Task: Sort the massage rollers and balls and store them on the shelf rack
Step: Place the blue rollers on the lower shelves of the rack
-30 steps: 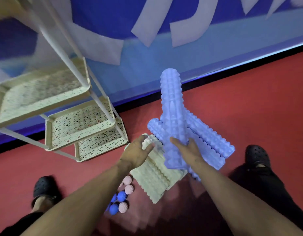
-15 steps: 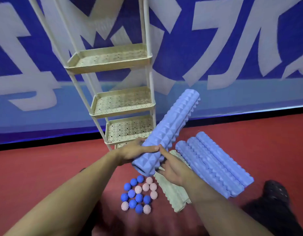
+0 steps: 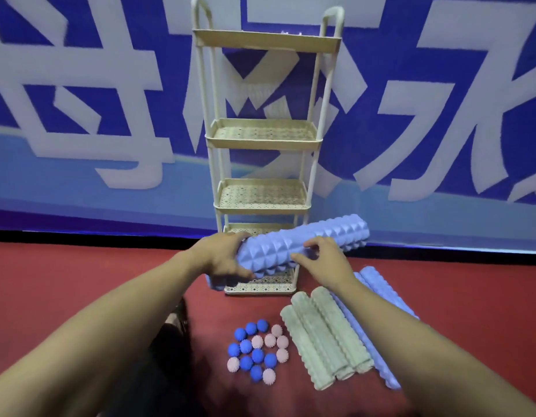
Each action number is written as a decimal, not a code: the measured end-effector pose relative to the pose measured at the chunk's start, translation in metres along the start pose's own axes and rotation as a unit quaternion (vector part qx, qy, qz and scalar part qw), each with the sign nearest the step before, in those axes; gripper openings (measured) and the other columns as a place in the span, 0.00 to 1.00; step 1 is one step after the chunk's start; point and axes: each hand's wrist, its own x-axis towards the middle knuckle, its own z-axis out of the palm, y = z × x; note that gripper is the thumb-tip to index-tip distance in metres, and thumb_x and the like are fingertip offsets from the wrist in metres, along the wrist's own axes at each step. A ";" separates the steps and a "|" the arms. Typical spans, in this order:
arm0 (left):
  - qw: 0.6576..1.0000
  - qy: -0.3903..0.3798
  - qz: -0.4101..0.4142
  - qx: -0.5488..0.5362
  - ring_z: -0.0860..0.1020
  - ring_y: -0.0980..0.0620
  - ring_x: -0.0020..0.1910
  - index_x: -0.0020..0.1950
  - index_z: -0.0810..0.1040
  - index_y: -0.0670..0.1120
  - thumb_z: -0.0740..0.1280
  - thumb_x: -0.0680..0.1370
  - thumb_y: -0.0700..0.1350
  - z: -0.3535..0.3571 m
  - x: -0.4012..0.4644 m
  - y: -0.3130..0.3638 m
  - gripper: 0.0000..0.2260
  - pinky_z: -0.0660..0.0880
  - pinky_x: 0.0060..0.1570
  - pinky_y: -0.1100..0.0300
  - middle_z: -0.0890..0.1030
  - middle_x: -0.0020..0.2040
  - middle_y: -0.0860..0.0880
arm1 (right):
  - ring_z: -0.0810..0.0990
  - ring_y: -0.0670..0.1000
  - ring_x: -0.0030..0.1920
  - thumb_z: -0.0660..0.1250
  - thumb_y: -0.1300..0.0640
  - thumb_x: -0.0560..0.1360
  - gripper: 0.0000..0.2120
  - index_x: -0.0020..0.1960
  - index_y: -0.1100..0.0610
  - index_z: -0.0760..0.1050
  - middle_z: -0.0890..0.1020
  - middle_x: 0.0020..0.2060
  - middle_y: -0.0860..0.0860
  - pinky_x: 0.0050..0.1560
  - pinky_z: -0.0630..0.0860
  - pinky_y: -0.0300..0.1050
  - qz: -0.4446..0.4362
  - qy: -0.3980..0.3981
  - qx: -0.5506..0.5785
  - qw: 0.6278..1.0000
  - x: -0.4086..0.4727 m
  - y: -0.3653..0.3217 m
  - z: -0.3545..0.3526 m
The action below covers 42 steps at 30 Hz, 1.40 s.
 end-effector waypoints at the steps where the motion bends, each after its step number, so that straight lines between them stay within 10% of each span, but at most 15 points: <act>1: 1.000 0.008 0.010 0.023 0.80 0.52 0.45 0.63 0.70 0.57 0.71 0.57 0.70 -0.003 -0.003 -0.003 0.38 0.74 0.41 0.58 0.80 0.46 0.59 | 0.76 0.51 0.59 0.75 0.40 0.70 0.23 0.59 0.51 0.77 0.76 0.58 0.49 0.62 0.74 0.52 -0.031 0.000 -0.043 0.999 0.003 -0.002 -0.001; 7: 0.986 0.019 0.072 0.148 0.74 0.47 0.62 0.75 0.61 0.54 0.67 0.62 0.72 -0.003 -0.013 -0.022 0.46 0.76 0.53 0.51 0.75 0.65 0.53 | 0.67 0.52 0.71 0.75 0.31 0.65 0.44 0.75 0.46 0.64 0.65 0.73 0.45 0.70 0.64 0.51 -0.113 -0.128 -0.187 0.967 0.011 -0.002 -0.001; 14: 0.964 0.066 0.164 0.199 0.76 0.46 0.56 0.75 0.65 0.51 0.67 0.65 0.72 0.000 -0.017 -0.048 0.43 0.76 0.53 0.53 0.77 0.61 0.51 | 0.69 0.52 0.71 0.73 0.27 0.60 0.50 0.77 0.42 0.60 0.71 0.71 0.44 0.71 0.65 0.51 -0.102 -0.179 -0.247 0.947 0.031 0.019 -0.003; 19: 0.956 0.065 0.198 0.208 0.76 0.48 0.55 0.77 0.65 0.50 0.66 0.68 0.72 0.010 -0.012 -0.075 0.43 0.76 0.54 0.52 0.75 0.62 0.51 | 0.84 0.52 0.51 0.73 0.24 0.51 0.52 0.71 0.30 0.57 0.82 0.49 0.40 0.50 0.83 0.51 -0.044 -0.241 -0.229 0.942 0.046 0.033 -0.001; 25: 0.956 0.050 0.218 0.188 0.76 0.48 0.54 0.77 0.65 0.51 0.66 0.69 0.72 0.043 0.009 -0.097 0.42 0.75 0.52 0.53 0.74 0.60 0.51 | 0.81 0.53 0.29 0.79 0.31 0.52 0.39 0.57 0.34 0.63 0.86 0.36 0.47 0.30 0.81 0.49 0.011 -0.306 -0.168 0.937 0.045 0.053 0.020; 30: 0.978 0.041 0.128 0.157 0.67 0.48 0.73 0.80 0.60 0.52 0.62 0.74 0.69 0.088 0.045 -0.107 0.39 0.62 0.73 0.49 0.68 0.75 0.52 | 0.79 0.43 0.38 0.75 0.28 0.56 0.36 0.57 0.42 0.68 0.80 0.36 0.40 0.35 0.70 0.36 0.005 -0.277 -0.220 0.935 0.049 0.064 0.041; 34: 0.996 0.009 0.024 0.083 0.64 0.46 0.75 0.79 0.61 0.52 0.64 0.76 0.66 0.130 0.067 -0.116 0.36 0.63 0.72 0.50 0.63 0.78 0.50 | 0.81 0.51 0.49 0.73 0.26 0.57 0.41 0.62 0.48 0.70 0.81 0.49 0.46 0.51 0.77 0.47 0.048 -0.276 -0.242 0.929 0.066 0.084 0.076; 42: 0.992 -0.052 -0.118 0.004 0.70 0.44 0.70 0.76 0.66 0.52 0.58 0.79 0.67 0.216 0.092 -0.159 0.30 0.69 0.68 0.47 0.69 0.73 0.49 | 0.81 0.48 0.40 0.67 0.23 0.52 0.43 0.61 0.45 0.71 0.81 0.40 0.43 0.41 0.76 0.44 0.175 -0.279 -0.239 0.913 0.092 0.146 0.162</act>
